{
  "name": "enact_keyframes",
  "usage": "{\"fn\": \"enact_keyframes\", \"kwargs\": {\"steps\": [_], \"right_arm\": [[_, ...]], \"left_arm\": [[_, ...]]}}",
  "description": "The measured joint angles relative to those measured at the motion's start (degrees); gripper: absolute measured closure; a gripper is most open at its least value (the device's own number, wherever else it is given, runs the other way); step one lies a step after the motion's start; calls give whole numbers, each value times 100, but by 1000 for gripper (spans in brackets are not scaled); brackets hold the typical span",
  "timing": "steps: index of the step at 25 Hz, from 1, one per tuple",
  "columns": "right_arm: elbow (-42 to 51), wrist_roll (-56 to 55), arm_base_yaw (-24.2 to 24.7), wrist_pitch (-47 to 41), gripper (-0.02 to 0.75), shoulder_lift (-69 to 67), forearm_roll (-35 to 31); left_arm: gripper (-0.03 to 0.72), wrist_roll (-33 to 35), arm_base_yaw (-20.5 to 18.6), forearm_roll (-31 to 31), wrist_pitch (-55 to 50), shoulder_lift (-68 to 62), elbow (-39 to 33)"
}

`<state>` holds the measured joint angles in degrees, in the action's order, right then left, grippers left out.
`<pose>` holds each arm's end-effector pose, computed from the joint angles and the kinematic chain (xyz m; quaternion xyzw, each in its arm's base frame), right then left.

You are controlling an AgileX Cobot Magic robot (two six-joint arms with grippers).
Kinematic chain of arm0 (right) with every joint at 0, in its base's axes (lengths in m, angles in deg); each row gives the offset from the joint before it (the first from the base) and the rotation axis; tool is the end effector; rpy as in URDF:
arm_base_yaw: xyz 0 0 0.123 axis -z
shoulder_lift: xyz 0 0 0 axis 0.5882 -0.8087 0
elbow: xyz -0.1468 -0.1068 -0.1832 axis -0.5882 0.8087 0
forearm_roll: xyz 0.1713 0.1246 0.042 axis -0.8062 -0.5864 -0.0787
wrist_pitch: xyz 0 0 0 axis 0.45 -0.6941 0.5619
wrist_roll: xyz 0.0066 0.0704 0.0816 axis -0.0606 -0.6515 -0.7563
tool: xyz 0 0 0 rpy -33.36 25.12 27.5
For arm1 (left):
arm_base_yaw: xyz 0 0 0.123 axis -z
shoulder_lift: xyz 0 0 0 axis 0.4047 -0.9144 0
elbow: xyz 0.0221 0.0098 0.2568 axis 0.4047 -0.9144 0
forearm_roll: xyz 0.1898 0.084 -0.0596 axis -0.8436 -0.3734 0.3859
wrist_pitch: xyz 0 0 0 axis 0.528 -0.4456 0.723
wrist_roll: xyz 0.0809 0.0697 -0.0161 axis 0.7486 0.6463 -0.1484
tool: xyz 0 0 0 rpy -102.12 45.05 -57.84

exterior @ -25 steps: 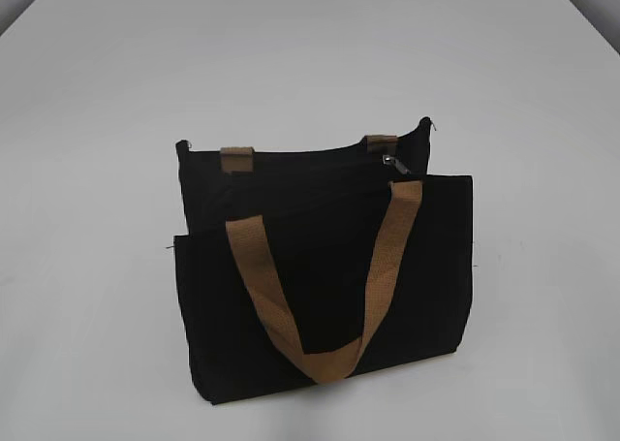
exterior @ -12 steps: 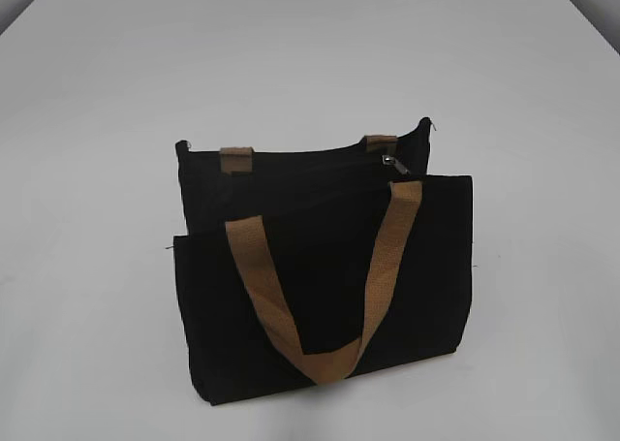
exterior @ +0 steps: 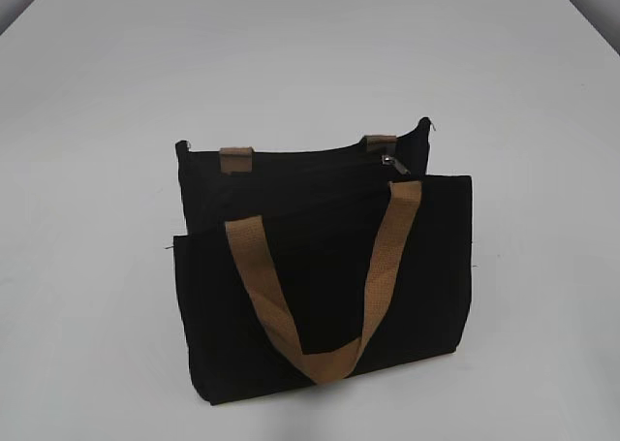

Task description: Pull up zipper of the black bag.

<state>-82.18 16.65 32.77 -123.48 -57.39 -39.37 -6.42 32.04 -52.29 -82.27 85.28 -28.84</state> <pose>0.0118 0.0092 0.2447 -0.0797 0.8766 0.0286 0.4737 0.0067 0.0002 0.2591 0.0326 0.8519 -0.0483 0.5205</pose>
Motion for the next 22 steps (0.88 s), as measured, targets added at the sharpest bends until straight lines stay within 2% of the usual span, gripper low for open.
{"fn": "enact_keyframes", "kwargs": {"steps": [2,4,22], "right_arm": [[0,0,142,0,316,303,0],[0,0,164,-6,316,380,0],[0,0,164,0,316,387,-57]], "left_arm": [[290,0,-304,0,0,85,0],[291,0,-419,0,-4,173,0],[295,0,-447,10,-3,199,0]]}}
